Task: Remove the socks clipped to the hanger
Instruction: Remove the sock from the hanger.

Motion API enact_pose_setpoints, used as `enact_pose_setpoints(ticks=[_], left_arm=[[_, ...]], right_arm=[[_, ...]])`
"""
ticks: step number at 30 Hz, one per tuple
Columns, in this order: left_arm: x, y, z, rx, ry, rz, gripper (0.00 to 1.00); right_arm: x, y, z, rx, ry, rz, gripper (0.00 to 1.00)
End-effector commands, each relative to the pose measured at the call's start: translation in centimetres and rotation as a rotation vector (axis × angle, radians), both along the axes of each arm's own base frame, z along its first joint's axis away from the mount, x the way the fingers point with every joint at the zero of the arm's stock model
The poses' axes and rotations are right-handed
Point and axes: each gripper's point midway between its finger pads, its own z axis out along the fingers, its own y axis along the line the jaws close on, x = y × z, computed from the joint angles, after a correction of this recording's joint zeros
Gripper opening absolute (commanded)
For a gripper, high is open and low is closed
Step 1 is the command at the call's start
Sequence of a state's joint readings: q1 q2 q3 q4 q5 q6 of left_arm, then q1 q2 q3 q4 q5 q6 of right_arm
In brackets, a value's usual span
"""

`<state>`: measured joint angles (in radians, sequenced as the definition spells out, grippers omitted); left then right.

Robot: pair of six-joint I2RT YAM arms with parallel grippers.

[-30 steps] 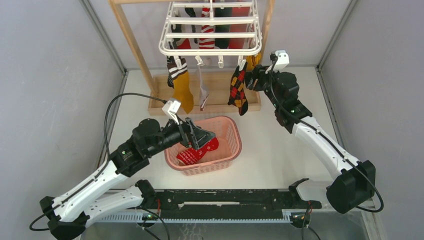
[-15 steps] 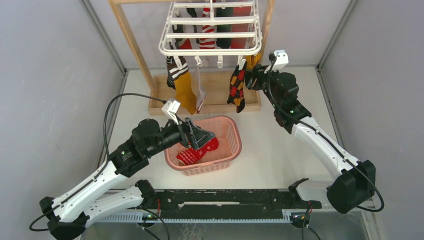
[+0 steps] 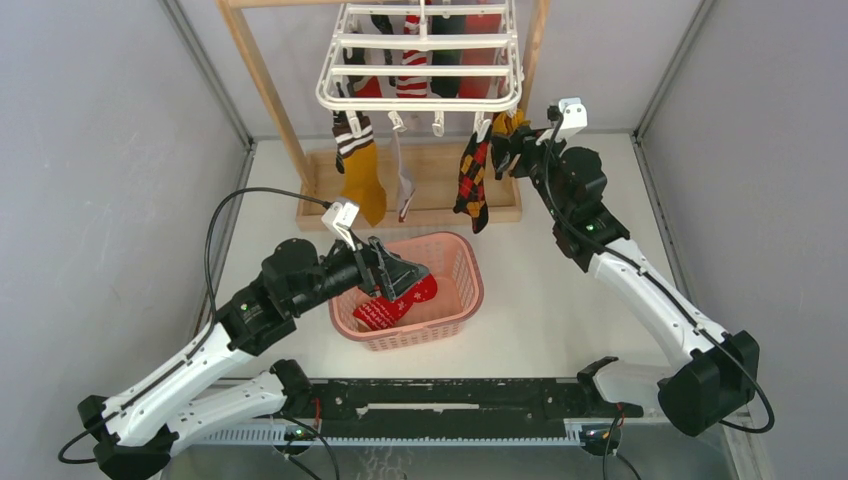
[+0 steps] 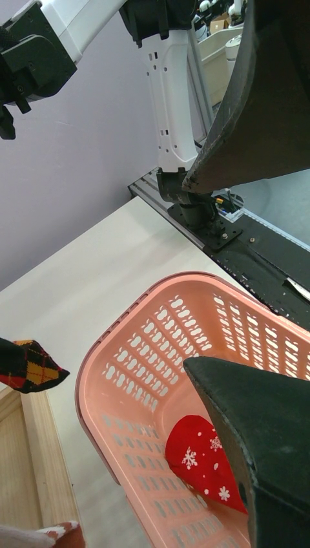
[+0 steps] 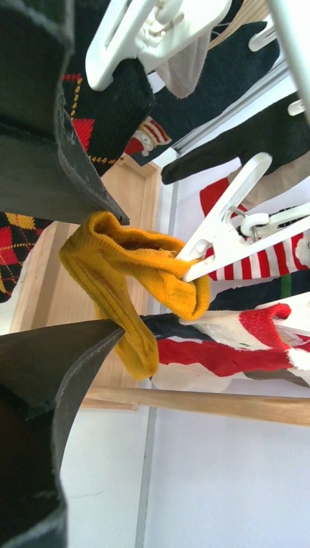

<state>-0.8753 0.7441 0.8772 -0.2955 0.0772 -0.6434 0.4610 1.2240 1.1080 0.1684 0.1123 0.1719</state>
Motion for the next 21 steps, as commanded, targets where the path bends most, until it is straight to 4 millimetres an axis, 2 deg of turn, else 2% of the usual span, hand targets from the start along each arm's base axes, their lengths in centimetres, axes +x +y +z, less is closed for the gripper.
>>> enact_pose_setpoints(ticks=[1,5,14,21], left_arm=[[0.0,0.1,0.7,-0.011,-0.046,-0.002,1.00],[0.0,0.1,0.7,-0.011,-0.045,-0.002,1.00],[-0.1,0.2,0.8,-0.013,-0.050,-0.001,1.00],[-0.1,0.0,1.2,-0.021,-0.056,-0.006,1.00]], right_arm=[[-0.9,-0.3,5.1,0.040,-0.133,-0.002,0.58],[-0.9,0.1,5.0,0.033,-0.133,0.020,0.42],[-1.4,0.5,4.6,0.026,-0.115,0.048,0.19],[-3.0,0.7,4.8,0.023,-0.112,0.061,0.14]])
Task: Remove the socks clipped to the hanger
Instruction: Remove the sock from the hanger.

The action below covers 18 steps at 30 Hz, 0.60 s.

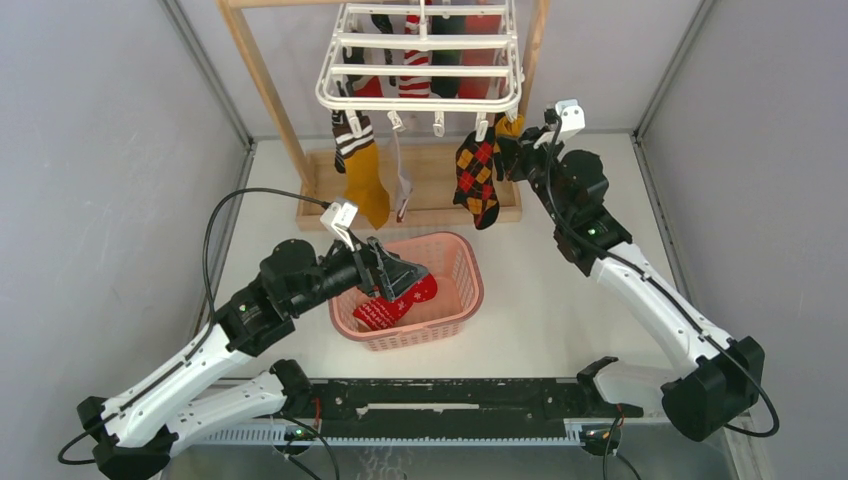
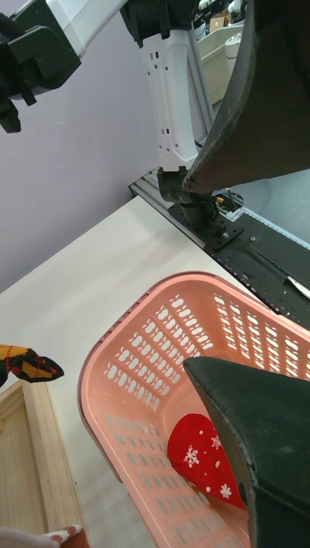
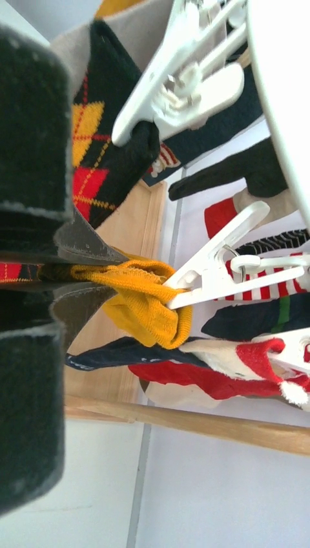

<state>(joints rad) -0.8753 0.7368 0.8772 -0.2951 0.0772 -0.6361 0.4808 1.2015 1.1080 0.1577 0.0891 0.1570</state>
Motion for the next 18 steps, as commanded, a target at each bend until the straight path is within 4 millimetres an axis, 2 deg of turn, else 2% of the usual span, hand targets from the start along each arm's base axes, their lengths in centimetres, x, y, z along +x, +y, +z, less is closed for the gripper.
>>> enact_pose_setpoints(ticks=[1,18], left_arm=[[0.0,-0.1,1.0,-0.020,-0.044,-0.006,1.00],[-0.2,0.1,0.9,-0.030,-0.043,-0.004,1.00]], right_arm=[[-2.1,-0.1,4.1,0.033,-0.094,0.022,0.14],[-6.3,0.8,3.7,0.015,-0.087,0.046,0.12]])
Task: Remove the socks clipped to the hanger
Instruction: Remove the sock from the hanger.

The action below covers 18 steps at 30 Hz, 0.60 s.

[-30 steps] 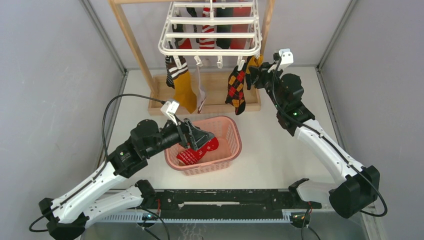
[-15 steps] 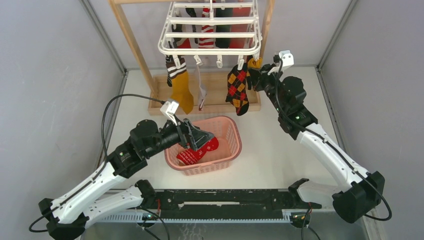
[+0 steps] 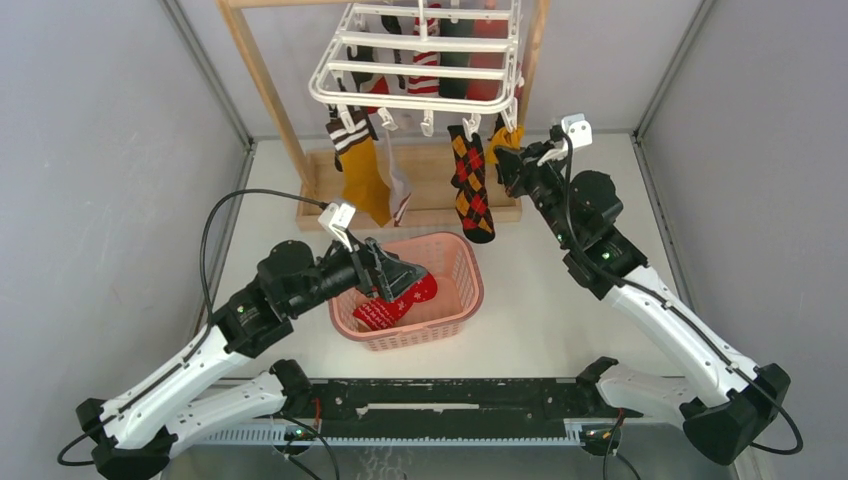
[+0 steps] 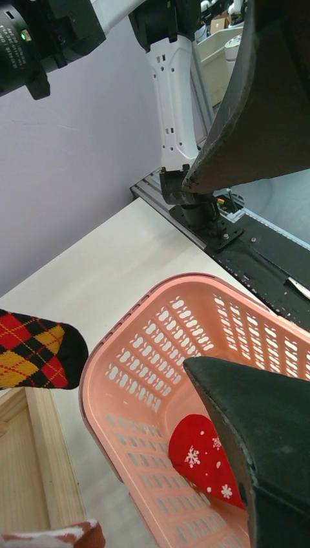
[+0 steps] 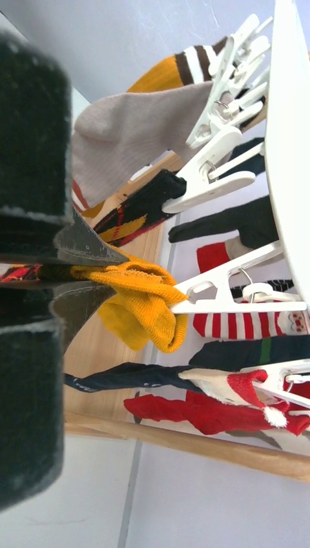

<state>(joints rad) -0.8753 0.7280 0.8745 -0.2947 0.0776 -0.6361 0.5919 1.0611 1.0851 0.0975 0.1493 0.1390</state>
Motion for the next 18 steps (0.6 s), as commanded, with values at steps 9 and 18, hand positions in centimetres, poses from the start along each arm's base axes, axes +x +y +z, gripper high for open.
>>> enact_pose_setpoints(ticks=[9,18], left_arm=[[-0.1,0.1,0.8,-0.028,-0.041,-0.001,1.00],[-0.1,0.1,0.8,-0.025,-0.045,0.002,1.00]], right_arm=[[-3.4,2.2,0.9,-0.025,-0.040,0.049,0.12],[-4.6,5.0,0.3,-0.041,-0.036,0.110,0.12]])
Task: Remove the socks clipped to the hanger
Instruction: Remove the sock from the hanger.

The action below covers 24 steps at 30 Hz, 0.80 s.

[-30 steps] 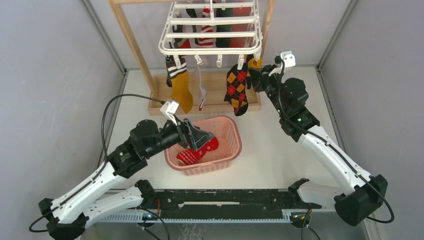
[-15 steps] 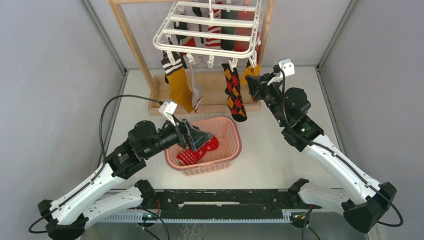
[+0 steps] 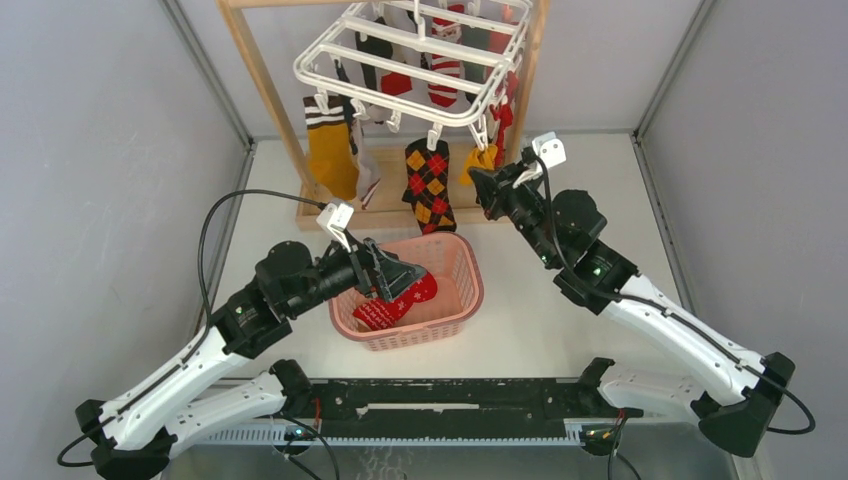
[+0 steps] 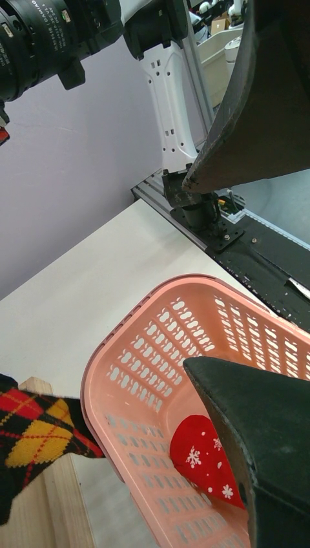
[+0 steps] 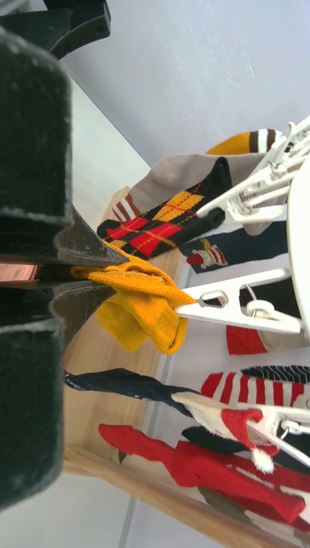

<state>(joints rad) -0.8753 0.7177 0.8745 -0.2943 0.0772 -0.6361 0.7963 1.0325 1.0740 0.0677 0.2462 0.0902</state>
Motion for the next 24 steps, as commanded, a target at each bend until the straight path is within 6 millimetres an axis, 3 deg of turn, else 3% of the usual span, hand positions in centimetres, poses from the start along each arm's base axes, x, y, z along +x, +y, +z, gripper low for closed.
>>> enact_pose_setpoints(ticks=[1,7,24], left_arm=[[0.1,0.0,0.5,-0.016,-0.040,0.003,1.00],[0.7,-0.1,0.8,-0.009,-0.066,0.021,1.00],[3.3,-1.6,5.5,-0.083,-0.244,0.061,1.00]], right_arm=[[-0.5,1.1,0.5,0.002,-0.028,0.014,0.12],[-1.0,3.0,0.5,0.001,-0.021,0.062,0.12],[-3.5,6.8,2.4,0.051,0.003,0.258,0.11]])
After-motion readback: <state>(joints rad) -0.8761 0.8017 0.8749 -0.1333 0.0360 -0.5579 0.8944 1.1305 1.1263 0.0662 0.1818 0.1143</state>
